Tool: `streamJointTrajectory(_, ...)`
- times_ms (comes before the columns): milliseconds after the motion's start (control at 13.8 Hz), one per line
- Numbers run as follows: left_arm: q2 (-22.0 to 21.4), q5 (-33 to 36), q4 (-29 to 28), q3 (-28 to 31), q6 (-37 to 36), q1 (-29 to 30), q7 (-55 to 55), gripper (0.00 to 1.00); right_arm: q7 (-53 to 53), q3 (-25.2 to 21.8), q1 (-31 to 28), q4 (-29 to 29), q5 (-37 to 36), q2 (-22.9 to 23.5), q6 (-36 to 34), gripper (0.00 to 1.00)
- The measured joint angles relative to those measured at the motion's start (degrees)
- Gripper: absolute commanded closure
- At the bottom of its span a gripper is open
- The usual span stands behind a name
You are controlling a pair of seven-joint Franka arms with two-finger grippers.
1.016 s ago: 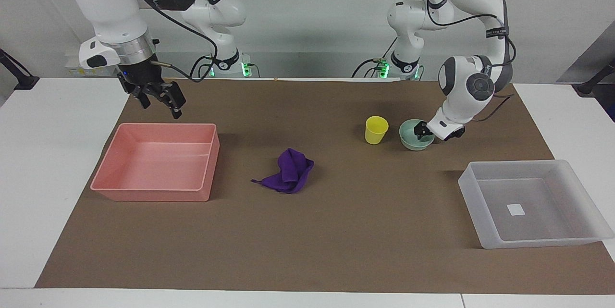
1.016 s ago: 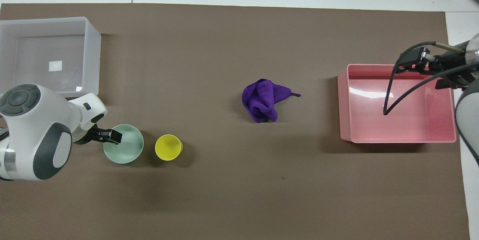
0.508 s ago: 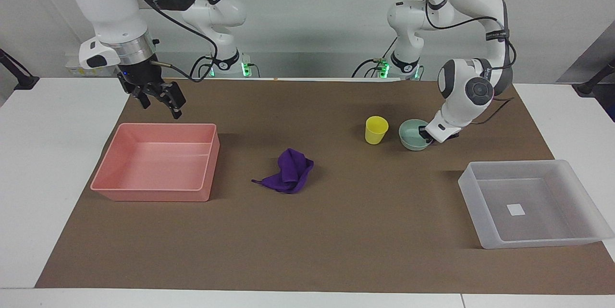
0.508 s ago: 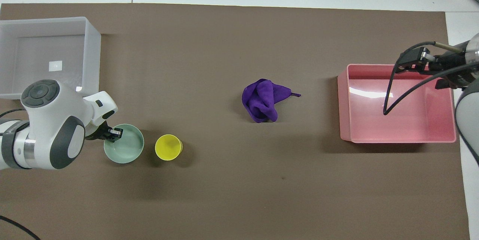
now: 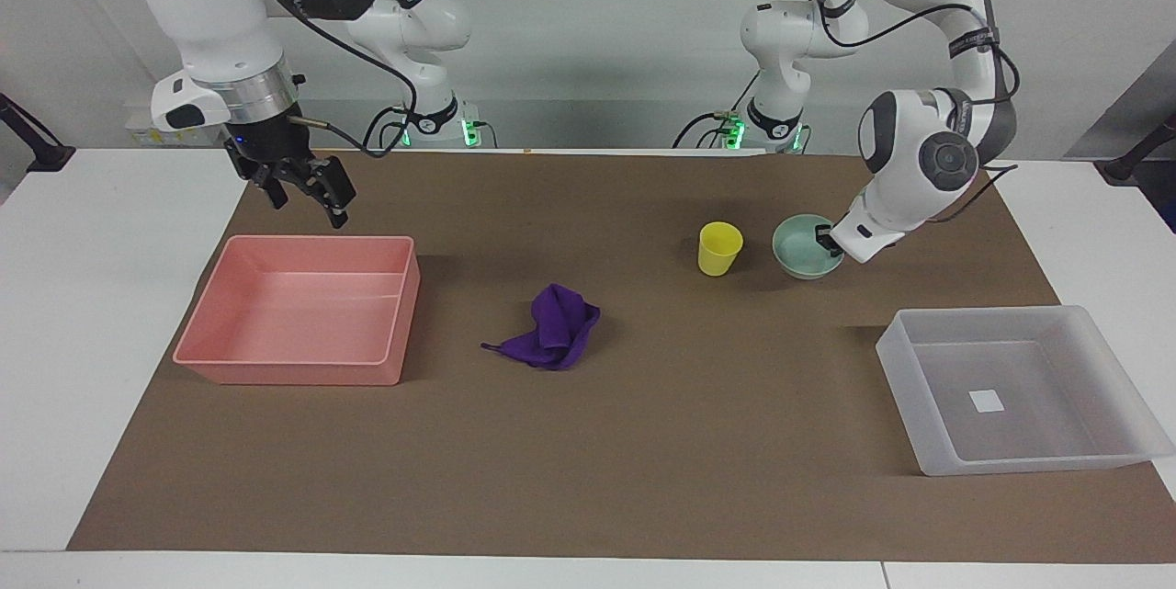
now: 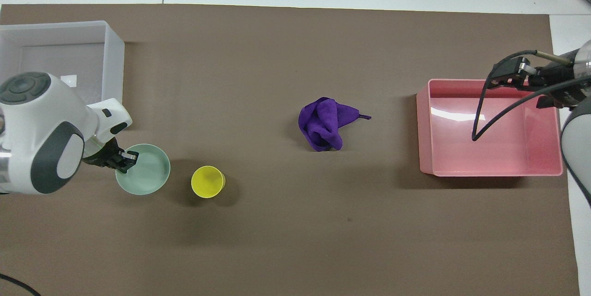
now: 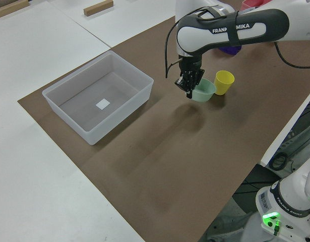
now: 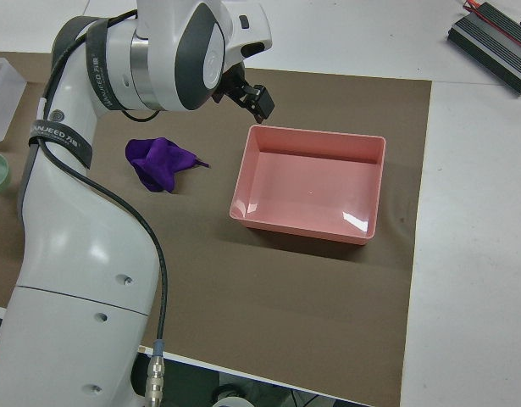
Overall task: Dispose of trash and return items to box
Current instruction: 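Lift the green bowl with the left gripper while the right gripper reaches out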
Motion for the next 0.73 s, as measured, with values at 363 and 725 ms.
streamJointTrajectory(363, 2.24, 0.38, 16.43, 0.38, -4.46, 5.49, 0.95, 1.0, 0.21, 0.43, 1.77, -0.1, 0.01, 4.3, 7.17, 0.0)
streamJointTrajectory(725, 15.32, 0.39, 27.04, 0.53, 3.65, 13.99, 6.79, 1.0, 5.42, 0.62, 8.73, -0.37, 0.0, 12.35, 19.42, 0.0)
